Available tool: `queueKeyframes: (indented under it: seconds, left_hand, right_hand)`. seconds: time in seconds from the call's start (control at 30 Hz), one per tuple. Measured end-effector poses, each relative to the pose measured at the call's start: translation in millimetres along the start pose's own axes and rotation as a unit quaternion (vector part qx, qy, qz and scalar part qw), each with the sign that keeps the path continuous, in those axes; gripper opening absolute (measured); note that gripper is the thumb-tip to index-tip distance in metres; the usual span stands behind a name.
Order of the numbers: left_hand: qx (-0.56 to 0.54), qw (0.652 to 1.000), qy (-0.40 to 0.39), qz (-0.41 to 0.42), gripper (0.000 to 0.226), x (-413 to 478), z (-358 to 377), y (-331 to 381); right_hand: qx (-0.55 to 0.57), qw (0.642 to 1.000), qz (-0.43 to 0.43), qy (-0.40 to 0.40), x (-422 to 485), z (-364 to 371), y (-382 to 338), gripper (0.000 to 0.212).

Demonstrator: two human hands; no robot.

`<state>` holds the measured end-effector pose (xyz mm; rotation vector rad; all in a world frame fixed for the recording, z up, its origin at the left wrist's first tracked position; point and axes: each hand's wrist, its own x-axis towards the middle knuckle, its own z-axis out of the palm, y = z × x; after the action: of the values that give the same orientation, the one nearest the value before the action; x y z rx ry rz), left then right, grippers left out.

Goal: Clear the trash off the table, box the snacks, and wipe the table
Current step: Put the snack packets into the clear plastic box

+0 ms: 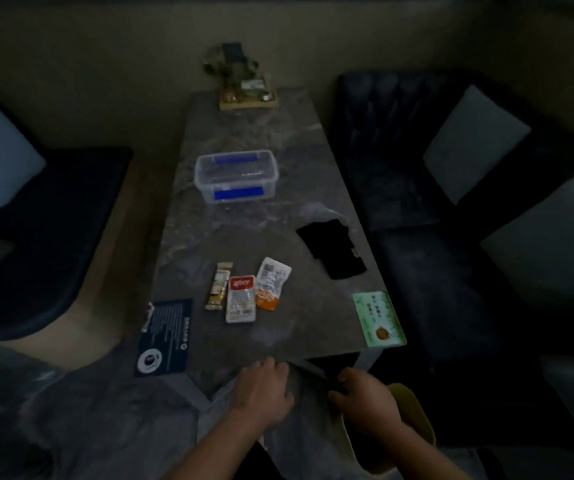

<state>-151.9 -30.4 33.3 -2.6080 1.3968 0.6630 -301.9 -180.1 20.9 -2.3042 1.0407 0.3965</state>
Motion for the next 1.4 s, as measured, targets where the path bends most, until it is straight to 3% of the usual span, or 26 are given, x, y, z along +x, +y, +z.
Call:
queueKeyframes:
  seconds: [0.2, 0.33, 0.43, 0.67, 0.83, 1.0, 1.13, 1.4]
  left_hand:
    - [-0.050, 0.998, 0.005, -0.022, 0.046, 18.5, -28.7, -60.3]
    - [-0.071, 0.996, 0.027, -0.037, 0.044, 29.7, -43.2, -101.7]
    - [-0.070, 0.996, 0.029, -0.047, 0.043, 37.1, -49.6, -123.5]
    - [-0.103, 0.988, 0.083, -0.082, 0.035, 67.8, -54.5, -148.9]
    - [-0.125, 0.976, 0.112, -0.141, 0.045, 99.4, -57.7, -149.5]
    - [-0.152, 0.953, 0.096, -0.243, 0.034, 130.7, -58.6, -159.1]
    - [-0.155, 0.947, 0.068, -0.272, 0.034, 144.7, -56.1, -162.8]
    - [-0.260, 0.910, 0.072, -0.315, 0.024, 156.7, -58.7, -166.2]
  right_hand:
    - [0.012, 1.000, -0.013, 0.020, 39.5, -21.8, -63.7, 0.034]
    - [0.022, 0.999, -0.002, 0.032, 68.3, -29.5, -95.7, 0.015]
    - [0.024, 0.999, -0.003, 0.037, 86.6, -32.0, -116.5, 0.015]
    - [0.024, 0.998, -0.038, 0.047, 134.7, -43.1, -150.1, 0.024]
    - [-0.012, 0.997, -0.063, 0.048, 175.9, -55.1, -164.5, 0.051]
    - [-0.054, 0.994, -0.091, 0.029, 216.9, -63.4, -166.3, 0.051]
    - [-0.113, 0.987, -0.110, -0.009, 245.8, -65.8, -161.3, 0.066]
    - [-0.137, 0.978, -0.152, -0.031, 274.5, -61.5, -156.8, 0.060]
